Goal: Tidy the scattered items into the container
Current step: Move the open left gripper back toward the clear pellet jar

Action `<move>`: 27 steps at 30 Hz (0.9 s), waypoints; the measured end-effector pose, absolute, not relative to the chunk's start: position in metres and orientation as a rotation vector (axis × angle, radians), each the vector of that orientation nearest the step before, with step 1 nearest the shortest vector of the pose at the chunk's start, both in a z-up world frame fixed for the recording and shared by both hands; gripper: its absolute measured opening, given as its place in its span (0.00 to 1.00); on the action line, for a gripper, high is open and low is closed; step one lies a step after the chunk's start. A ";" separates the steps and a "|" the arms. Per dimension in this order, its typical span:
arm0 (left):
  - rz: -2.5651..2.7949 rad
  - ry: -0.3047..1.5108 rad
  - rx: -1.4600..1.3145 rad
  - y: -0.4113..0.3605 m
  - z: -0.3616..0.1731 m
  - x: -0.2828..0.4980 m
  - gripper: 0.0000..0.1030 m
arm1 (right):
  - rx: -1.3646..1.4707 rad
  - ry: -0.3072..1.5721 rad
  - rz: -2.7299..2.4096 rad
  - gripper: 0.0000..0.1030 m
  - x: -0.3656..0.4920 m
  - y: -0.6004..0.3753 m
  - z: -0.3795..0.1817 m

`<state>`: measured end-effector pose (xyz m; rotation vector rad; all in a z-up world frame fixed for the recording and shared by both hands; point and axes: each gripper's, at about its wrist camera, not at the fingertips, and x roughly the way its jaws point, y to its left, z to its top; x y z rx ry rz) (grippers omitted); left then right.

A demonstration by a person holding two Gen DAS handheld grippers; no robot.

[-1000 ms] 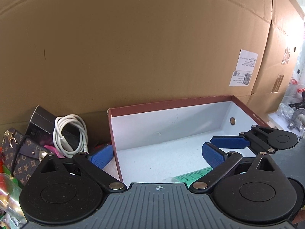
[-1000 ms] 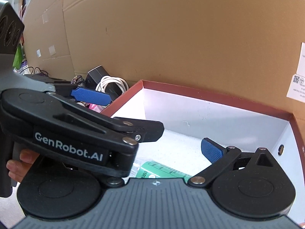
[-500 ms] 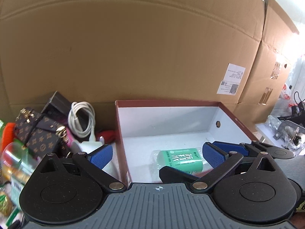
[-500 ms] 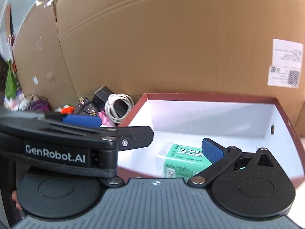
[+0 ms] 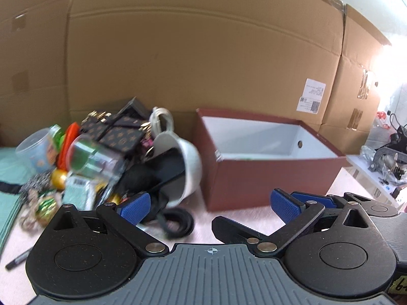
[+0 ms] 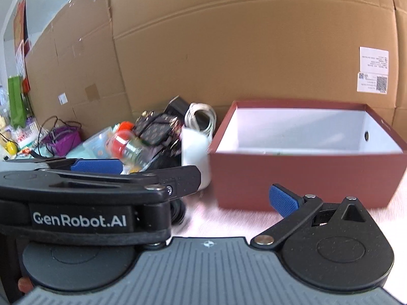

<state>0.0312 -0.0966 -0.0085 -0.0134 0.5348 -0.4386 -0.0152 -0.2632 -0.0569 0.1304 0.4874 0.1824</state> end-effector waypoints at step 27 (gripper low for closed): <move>-0.260 0.552 -0.082 0.029 -0.050 -0.002 1.00 | 0.018 0.523 0.254 1.00 -0.047 -0.167 -0.104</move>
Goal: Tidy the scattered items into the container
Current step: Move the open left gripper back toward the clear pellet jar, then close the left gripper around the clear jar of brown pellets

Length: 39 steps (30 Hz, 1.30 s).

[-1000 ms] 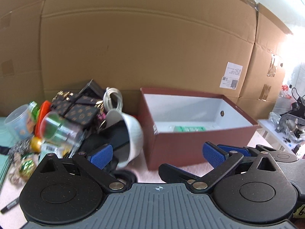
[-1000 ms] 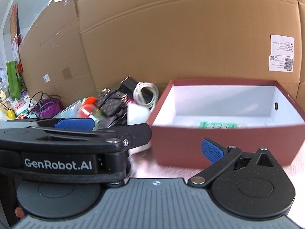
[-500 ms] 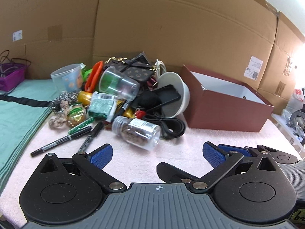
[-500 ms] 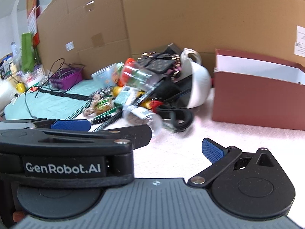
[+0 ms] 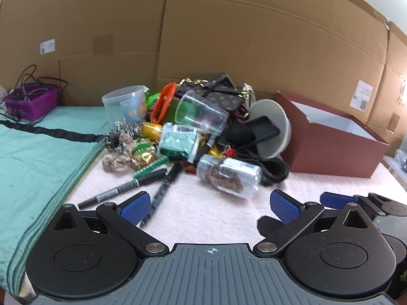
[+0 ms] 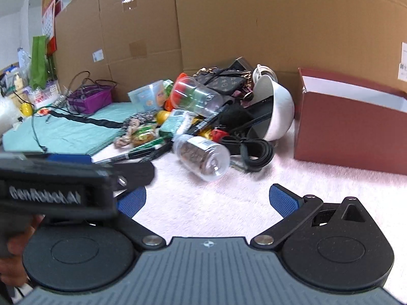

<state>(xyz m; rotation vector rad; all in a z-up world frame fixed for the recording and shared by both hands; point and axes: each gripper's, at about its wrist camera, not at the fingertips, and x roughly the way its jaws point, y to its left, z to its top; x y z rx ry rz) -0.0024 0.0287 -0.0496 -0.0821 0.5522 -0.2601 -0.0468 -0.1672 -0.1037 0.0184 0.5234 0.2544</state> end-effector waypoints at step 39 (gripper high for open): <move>-0.356 0.706 -0.189 0.022 -0.071 0.092 0.77 | -0.208 0.518 0.386 0.60 0.023 -0.144 -0.127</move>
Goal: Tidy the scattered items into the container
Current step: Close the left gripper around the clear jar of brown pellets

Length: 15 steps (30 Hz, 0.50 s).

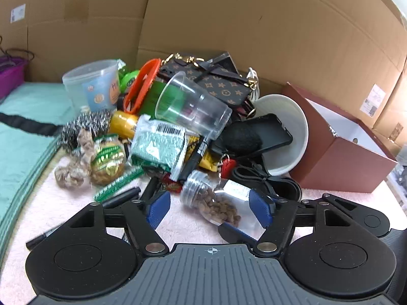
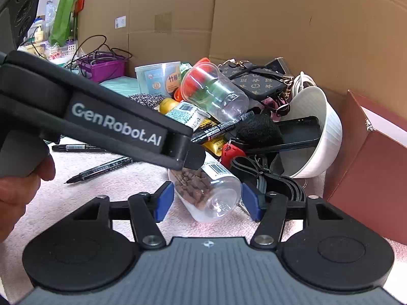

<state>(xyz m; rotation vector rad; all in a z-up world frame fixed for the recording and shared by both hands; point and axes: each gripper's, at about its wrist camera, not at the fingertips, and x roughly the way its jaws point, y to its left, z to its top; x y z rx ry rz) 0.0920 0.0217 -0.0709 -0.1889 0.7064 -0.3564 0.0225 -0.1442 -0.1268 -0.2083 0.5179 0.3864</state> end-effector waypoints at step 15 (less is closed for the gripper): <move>-0.381 0.757 -0.233 0.036 -0.069 0.086 0.75 | -0.146 0.542 0.423 0.65 -0.008 -0.140 -0.120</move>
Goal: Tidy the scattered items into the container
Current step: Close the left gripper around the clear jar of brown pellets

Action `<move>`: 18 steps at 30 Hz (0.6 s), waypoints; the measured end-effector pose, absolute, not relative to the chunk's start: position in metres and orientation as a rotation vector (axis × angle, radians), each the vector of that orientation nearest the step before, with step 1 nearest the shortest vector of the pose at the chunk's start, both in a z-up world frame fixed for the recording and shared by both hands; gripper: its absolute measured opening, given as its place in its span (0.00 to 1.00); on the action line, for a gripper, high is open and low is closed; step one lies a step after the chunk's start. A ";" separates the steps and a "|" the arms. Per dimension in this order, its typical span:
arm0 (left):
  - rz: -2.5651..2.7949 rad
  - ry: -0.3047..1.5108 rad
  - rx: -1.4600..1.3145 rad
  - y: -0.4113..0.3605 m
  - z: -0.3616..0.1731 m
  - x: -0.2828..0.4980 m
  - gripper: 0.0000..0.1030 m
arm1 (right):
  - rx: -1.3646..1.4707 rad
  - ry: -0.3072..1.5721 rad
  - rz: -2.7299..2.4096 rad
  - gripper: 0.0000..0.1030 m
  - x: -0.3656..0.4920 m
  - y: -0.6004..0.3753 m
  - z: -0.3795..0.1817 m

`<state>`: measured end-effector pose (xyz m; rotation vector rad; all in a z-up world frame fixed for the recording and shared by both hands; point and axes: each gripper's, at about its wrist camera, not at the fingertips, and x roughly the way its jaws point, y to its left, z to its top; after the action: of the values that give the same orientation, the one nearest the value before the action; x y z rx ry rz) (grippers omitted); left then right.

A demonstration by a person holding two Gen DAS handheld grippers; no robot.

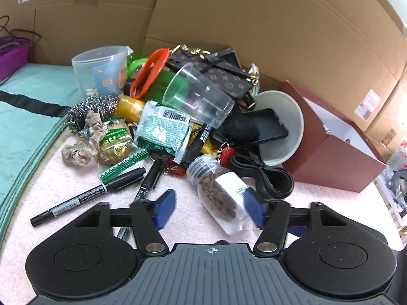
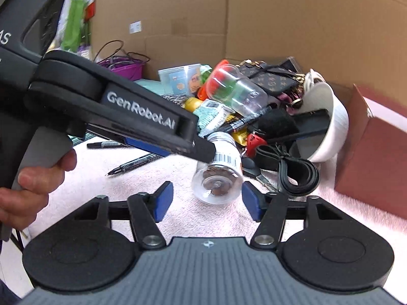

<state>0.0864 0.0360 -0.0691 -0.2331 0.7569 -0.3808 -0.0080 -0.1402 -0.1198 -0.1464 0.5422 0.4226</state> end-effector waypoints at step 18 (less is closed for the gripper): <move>-0.428 0.834 -0.344 0.029 -0.081 0.121 0.60 | -0.141 0.574 0.401 0.66 0.024 -0.140 -0.127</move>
<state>0.1209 0.0285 -0.0806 -0.3441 0.8344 -0.4282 0.0241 -0.1402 -0.1270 -0.1409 0.5741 0.4008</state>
